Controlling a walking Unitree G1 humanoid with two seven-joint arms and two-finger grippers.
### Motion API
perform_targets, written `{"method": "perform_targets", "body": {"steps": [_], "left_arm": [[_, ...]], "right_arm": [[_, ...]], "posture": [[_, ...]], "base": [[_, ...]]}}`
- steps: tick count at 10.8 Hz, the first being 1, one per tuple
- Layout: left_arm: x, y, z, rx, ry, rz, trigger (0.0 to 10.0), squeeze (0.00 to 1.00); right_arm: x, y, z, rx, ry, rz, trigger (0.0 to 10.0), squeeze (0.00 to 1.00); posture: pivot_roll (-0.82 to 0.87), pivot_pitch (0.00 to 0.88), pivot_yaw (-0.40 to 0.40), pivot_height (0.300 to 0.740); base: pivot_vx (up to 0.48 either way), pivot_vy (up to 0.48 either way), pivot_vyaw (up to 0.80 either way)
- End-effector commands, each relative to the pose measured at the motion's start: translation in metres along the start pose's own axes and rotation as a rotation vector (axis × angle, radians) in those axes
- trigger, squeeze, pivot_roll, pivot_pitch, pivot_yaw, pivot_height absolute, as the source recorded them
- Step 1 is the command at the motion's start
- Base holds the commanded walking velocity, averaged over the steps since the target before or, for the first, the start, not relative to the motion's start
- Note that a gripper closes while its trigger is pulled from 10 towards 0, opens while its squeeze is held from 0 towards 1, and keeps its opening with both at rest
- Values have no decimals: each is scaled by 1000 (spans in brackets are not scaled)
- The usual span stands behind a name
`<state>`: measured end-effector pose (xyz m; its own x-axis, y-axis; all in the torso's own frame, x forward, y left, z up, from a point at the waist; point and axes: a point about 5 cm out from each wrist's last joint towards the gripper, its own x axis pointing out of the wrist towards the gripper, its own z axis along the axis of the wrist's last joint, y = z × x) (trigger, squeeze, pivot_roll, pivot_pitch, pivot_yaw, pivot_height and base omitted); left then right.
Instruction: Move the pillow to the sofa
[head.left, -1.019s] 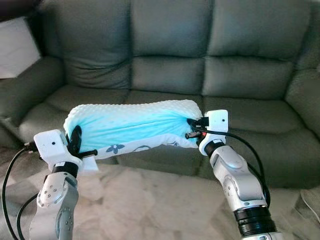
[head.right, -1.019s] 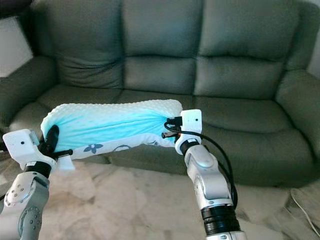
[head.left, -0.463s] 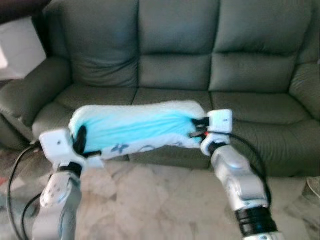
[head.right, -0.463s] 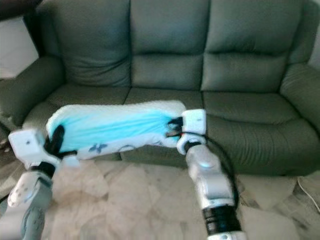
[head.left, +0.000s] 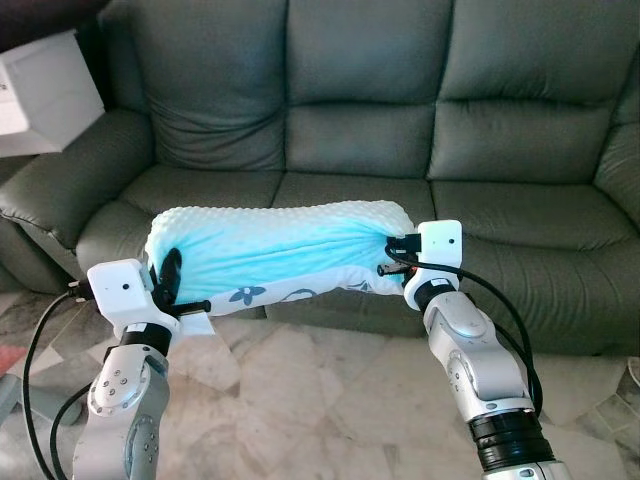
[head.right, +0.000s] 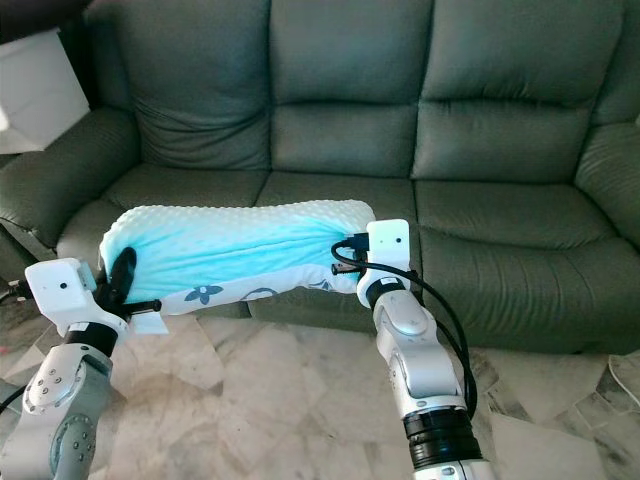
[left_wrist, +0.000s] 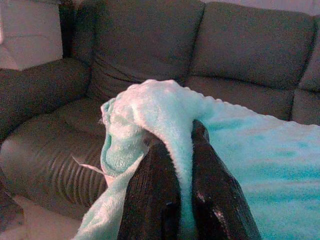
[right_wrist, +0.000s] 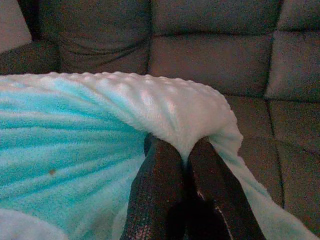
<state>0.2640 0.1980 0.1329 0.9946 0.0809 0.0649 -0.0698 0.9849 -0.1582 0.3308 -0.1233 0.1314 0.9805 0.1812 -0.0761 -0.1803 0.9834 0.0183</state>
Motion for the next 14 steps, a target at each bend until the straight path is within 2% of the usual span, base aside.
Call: {"method": "perform_targets", "body": {"steps": [1, 6, 8, 10, 14], "left_arm": [[-2, 10, 2, 15, -14, 48, 10000, 0], [-4, 9, -2, -11, -10, 50, 10000, 0], [-6, 9, -1, -32, -21, 47, 10000, 0], [-8, 6, 1, -61, -38, 15, 10000, 0], [-9, 4, -1, -49, -28, -2, 10000, 0]], "right_arm": [[-2, -16, 3, 14, -4, -77, 10000, 0], [0, -20, 5, -4, 5, -90, 10000, 0], [0, -17, 6, -13, -16, -66, 10000, 0], [-1, -15, 8, -26, -20, -58, 10000, 0], [-1, -14, 8, -34, -25, -52, 10000, 0]], "posture": [[-195, 78, 54, 740], [-198, 81, 50, 740], [-200, 84, 47, 740], [-201, 85, 48, 740], [-202, 87, 45, 740]], "base": [[0, 0, 0], [0, 0, -770], [0, 0, 0], [409, 0, 0], [480, 0, 0]]}}
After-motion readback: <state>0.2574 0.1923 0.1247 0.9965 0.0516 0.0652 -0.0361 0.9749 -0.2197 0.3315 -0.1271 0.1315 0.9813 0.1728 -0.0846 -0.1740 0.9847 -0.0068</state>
